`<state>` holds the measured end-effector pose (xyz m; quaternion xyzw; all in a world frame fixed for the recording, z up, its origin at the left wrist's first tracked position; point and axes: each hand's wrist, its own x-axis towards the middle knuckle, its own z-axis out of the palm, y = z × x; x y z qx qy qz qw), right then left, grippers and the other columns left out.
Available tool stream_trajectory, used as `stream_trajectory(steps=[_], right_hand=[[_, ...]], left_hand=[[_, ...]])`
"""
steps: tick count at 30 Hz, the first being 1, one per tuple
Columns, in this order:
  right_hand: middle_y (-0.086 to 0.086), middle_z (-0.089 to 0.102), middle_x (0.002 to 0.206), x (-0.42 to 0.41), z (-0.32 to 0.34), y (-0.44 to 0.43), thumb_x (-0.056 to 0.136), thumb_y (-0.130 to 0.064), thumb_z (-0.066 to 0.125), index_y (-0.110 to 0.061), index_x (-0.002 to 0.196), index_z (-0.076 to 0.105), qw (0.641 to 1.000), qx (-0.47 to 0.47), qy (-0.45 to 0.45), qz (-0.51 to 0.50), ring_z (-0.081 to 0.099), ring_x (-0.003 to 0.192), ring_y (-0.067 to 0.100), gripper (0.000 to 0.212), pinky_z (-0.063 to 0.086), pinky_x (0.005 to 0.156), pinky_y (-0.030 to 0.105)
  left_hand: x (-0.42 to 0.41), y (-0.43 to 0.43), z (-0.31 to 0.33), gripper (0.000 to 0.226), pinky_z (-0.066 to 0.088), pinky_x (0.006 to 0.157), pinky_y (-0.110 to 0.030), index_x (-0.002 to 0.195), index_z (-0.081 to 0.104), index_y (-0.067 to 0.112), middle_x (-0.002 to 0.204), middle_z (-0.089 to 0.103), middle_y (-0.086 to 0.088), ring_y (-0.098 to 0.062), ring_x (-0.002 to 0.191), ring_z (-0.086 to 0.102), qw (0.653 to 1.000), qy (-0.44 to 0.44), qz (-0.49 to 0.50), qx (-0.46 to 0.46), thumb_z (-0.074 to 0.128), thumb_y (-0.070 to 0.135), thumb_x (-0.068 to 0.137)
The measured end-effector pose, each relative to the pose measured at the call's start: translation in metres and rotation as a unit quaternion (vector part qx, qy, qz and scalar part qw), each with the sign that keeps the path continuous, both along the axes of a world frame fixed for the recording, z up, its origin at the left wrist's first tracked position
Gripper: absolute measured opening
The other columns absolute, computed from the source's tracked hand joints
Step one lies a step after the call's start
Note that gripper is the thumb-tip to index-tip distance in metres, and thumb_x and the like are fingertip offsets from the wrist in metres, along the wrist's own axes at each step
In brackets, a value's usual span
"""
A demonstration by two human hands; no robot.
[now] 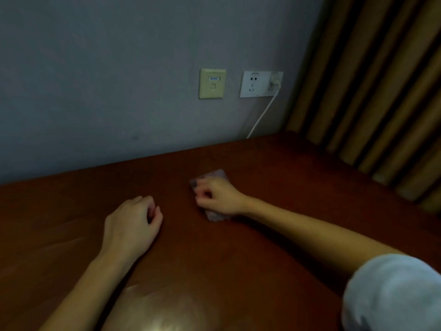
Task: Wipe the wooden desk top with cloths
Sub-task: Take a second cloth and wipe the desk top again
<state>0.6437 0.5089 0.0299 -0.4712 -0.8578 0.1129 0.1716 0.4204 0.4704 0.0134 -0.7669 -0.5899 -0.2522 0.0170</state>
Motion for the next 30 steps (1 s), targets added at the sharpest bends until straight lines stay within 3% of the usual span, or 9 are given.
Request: stream_trajectory(steps=[4, 6, 9, 13, 16, 19, 23, 26, 30], right_hand=[[-0.001, 0.048, 0.069, 0.075, -0.005, -0.057, 0.083, -0.021, 0.051, -0.012, 0.059, 0.046, 0.999, -0.015, -0.002, -0.028, 0.050, 0.070, 0.016, 0.026, 0.035, 0.072, 0.030], [-0.010, 0.048, 0.064, 0.128, -0.004, -0.066, 0.084, -0.025, 0.048, -0.018, 0.059, 0.044, 0.989, -0.033, 0.029, -0.141, 0.052, 0.061, 0.014, 0.026, 0.039, 0.062, 0.029], [-0.006, 0.054, 0.044, 0.188, -0.004, -0.055, 0.091, -0.012, 0.051, -0.017, 0.057, 0.047, 0.941, -0.032, 0.070, -0.331, 0.057, 0.044, 0.021, 0.035, 0.039, 0.038, 0.026], [-0.002, 0.059, 0.054, 0.190, 0.003, -0.003, 0.095, -0.020, 0.052, -0.019, 0.065, 0.052, 0.901, -0.029, 0.045, -0.430, 0.057, 0.045, 0.014, 0.030, 0.042, 0.039, 0.023], [0.003, 0.064, 0.070, 0.136, 0.002, 0.011, 0.095, -0.022, 0.053, -0.021, 0.068, 0.051, 0.934, -0.026, -0.005, -0.356, 0.059, 0.049, 0.005, 0.027, 0.042, 0.046, 0.023], [0.017, 0.067, 0.095, 0.063, 0.002, -0.017, 0.089, -0.018, 0.056, -0.014, 0.064, 0.055, 0.983, -0.006, -0.023, -0.182, 0.064, 0.093, 0.026, 0.025, 0.041, 0.073, 0.031], [-0.007, 0.043, 0.070, 0.033, 0.000, -0.108, 0.085, -0.023, 0.053, -0.023, 0.061, 0.039, 1.000, 0.008, -0.017, -0.003, 0.046, 0.069, 0.012, 0.028, 0.038, 0.069, 0.034], [-0.001, 0.044, 0.069, 0.078, -0.008, -0.167, 0.085, -0.015, 0.056, -0.014, 0.061, 0.044, 1.000, -0.004, -0.002, -0.012, 0.042, 0.070, 0.012, 0.027, 0.036, 0.073, 0.030], [-0.011, 0.051, 0.067, 0.171, -0.009, -0.188, 0.080, -0.030, 0.052, -0.022, 0.060, 0.045, 0.982, -0.006, 0.032, -0.186, 0.048, 0.071, 0.004, 0.022, 0.033, 0.069, 0.020]], left_hand=[[-0.001, 0.001, -0.001, 0.027, 0.029, 0.043, -0.024, 0.064, 0.047, 0.022, 0.061, 0.046, 0.009, -0.008, 0.055, 0.044, 1.000, 0.006, -0.011, 0.010, 0.056, 0.029, 0.088], [-0.001, 0.000, -0.001, 0.028, 0.028, 0.042, -0.024, 0.063, 0.046, 0.022, 0.060, 0.045, 0.009, -0.008, 0.054, 0.044, 1.000, 0.009, -0.017, 0.013, 0.057, 0.028, 0.088], [0.001, 0.001, -0.001, 0.028, 0.029, 0.043, -0.024, 0.063, 0.045, 0.023, 0.061, 0.045, 0.009, -0.007, 0.054, 0.043, 1.000, 0.013, -0.012, 0.010, 0.056, 0.028, 0.089], [0.002, 0.001, 0.000, 0.029, 0.029, 0.044, -0.024, 0.064, 0.045, 0.022, 0.062, 0.046, 0.007, -0.007, 0.055, 0.044, 1.000, 0.018, -0.003, 0.001, 0.054, 0.029, 0.090], [0.002, 0.001, 0.001, 0.028, 0.032, 0.045, -0.025, 0.065, 0.046, 0.022, 0.063, 0.048, 0.006, -0.008, 0.056, 0.045, 1.000, 0.016, -0.002, -0.002, 0.053, 0.030, 0.091], [-0.001, 0.002, -0.002, 0.027, 0.032, 0.045, -0.026, 0.065, 0.048, 0.022, 0.063, 0.049, 0.007, -0.008, 0.056, 0.046, 1.000, 0.015, -0.009, 0.001, 0.054, 0.030, 0.090], [-0.005, 0.003, -0.002, 0.025, 0.034, 0.049, -0.028, 0.067, 0.053, 0.020, 0.064, 0.050, 0.005, -0.016, 0.058, 0.049, 1.000, 0.003, -0.019, 0.003, 0.056, 0.029, 0.090], [-0.004, 0.001, 0.001, 0.024, 0.034, 0.048, -0.027, 0.068, 0.053, 0.020, 0.065, 0.049, 0.006, -0.015, 0.058, 0.048, 1.000, 0.013, -0.024, 0.002, 0.056, 0.029, 0.091], [-0.002, -0.002, 0.003, 0.026, 0.033, 0.046, -0.027, 0.067, 0.051, 0.020, 0.065, 0.049, 0.005, -0.013, 0.056, 0.048, 1.000, 0.024, -0.016, 0.000, 0.056, 0.029, 0.091]])
